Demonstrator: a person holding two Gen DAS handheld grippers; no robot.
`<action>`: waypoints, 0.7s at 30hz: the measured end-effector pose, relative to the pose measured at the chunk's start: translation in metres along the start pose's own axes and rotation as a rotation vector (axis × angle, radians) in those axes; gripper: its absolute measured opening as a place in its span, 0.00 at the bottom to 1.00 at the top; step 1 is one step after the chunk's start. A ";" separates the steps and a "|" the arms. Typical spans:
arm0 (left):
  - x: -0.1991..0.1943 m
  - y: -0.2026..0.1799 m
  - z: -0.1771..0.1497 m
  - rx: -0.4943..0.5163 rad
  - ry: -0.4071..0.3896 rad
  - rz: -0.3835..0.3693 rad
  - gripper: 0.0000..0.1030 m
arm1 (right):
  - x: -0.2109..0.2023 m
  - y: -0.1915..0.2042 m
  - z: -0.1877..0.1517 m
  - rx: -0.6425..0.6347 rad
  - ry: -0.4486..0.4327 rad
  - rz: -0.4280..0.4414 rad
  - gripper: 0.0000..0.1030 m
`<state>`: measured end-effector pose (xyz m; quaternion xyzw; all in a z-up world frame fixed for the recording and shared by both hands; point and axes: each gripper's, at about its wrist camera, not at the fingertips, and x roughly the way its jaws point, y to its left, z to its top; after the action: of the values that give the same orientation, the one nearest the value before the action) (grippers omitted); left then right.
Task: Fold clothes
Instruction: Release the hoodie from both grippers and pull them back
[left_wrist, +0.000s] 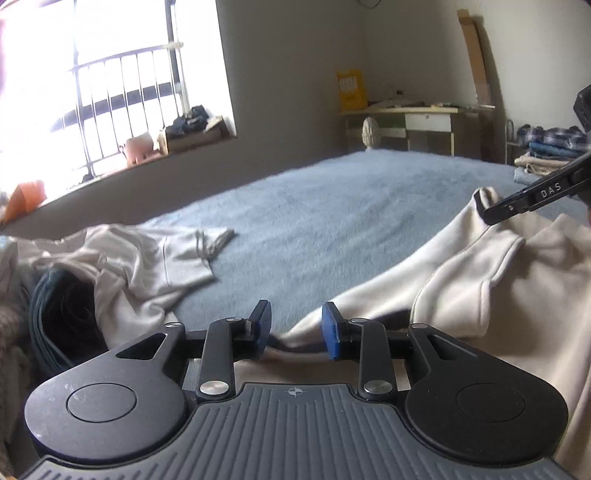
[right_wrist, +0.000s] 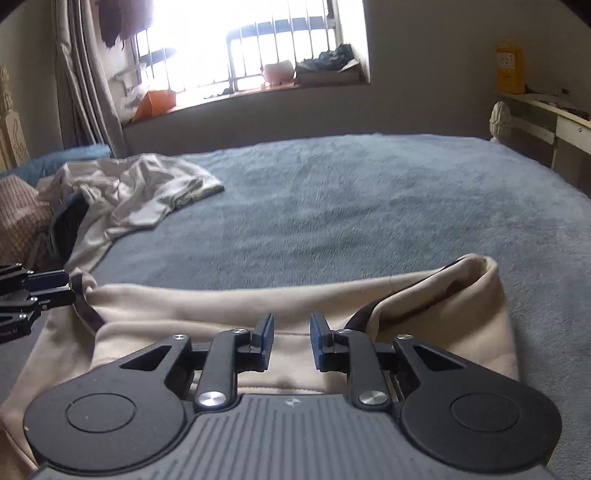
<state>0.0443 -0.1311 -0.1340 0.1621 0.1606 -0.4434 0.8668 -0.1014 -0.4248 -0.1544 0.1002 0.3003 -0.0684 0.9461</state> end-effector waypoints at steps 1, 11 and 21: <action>-0.001 -0.006 0.007 -0.019 -0.008 -0.038 0.32 | -0.005 -0.003 0.003 0.011 -0.016 0.004 0.22; 0.046 -0.091 0.000 0.129 0.276 -0.149 0.34 | 0.026 -0.003 -0.023 -0.048 0.173 -0.003 0.21; -0.027 -0.099 0.036 0.023 0.311 -0.018 0.43 | -0.103 -0.025 -0.029 0.217 0.117 0.005 0.29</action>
<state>-0.0468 -0.1817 -0.1036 0.2373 0.2892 -0.4224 0.8256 -0.2059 -0.4349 -0.1217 0.2064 0.3456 -0.0923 0.9107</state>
